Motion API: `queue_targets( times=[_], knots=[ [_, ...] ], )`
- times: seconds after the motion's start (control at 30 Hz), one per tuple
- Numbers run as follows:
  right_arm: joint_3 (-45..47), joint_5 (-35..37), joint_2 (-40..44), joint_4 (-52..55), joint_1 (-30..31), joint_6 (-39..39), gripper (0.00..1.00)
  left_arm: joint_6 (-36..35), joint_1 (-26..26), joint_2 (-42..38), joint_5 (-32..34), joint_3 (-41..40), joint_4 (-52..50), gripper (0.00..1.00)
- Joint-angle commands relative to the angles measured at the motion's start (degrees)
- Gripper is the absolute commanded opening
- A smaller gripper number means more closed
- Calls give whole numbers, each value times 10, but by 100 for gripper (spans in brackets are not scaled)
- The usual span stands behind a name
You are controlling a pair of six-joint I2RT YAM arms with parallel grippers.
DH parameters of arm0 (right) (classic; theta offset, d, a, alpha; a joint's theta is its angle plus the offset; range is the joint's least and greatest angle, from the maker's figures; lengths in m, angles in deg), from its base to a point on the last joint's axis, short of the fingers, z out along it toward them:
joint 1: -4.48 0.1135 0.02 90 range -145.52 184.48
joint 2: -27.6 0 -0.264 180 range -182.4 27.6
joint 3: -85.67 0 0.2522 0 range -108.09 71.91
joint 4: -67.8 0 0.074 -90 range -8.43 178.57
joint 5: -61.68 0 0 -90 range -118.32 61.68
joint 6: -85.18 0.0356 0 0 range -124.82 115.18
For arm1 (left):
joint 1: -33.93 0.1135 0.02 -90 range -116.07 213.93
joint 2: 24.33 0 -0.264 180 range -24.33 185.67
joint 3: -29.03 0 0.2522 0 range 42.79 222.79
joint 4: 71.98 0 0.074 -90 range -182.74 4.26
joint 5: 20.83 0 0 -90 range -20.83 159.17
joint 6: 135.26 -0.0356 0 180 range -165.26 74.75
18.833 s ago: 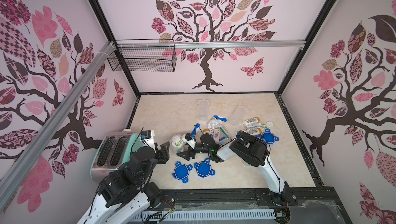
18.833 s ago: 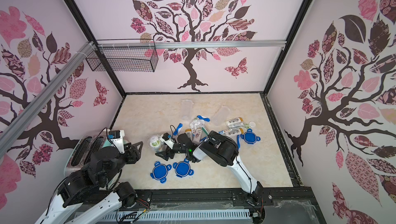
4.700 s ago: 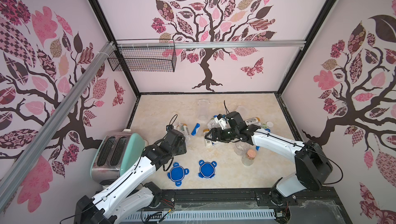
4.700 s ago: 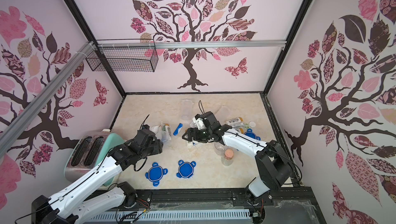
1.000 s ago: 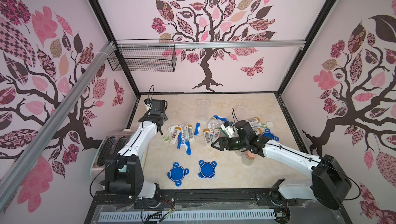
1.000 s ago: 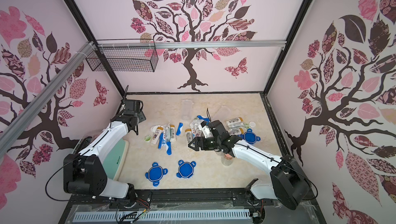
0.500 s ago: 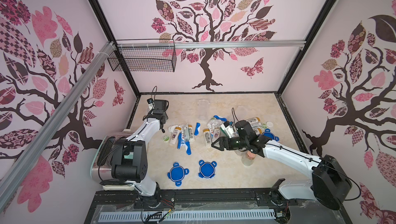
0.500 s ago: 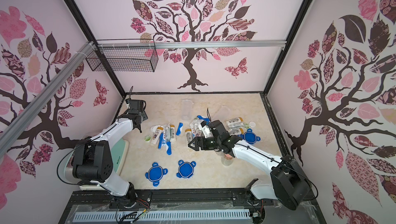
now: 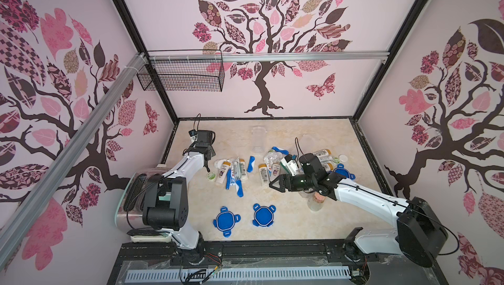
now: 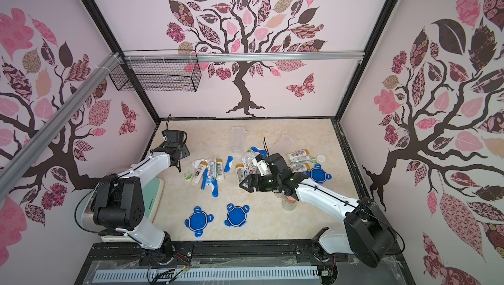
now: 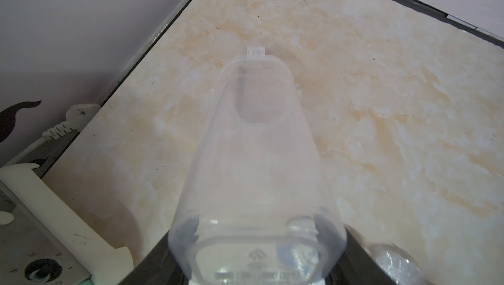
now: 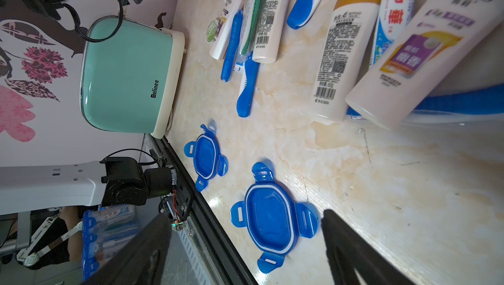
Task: Take out toiletry kits
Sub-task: Place the container at the center of the board.
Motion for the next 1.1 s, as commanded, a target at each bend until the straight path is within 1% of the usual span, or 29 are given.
queue_targets(
  times=[0.0, 0.2, 0.43, 0.57, 0.67, 1.07],
  knots=[
    [5, 4, 10, 2, -2, -8, 89, 15, 3, 11, -16, 0, -11, 39],
    [8, 4, 6, 0, -2, -6, 89, 19, 3, 6, -17, -24, -6, 45],
    [10, -1, 0, -4, -2, -3, 89, 33, 3, -4, -15, -52, 0, 58],
    [13, -1, 1, -6, -3, -1, 89, 38, 4, -4, -15, -60, -2, 59],
    [12, -1, 2, -5, -2, -1, 89, 54, 3, -4, -11, -63, -7, 60],
    [13, -3, 0, -6, -2, 1, 89, 66, 4, -3, -13, -94, 1, 69]
  ],
)
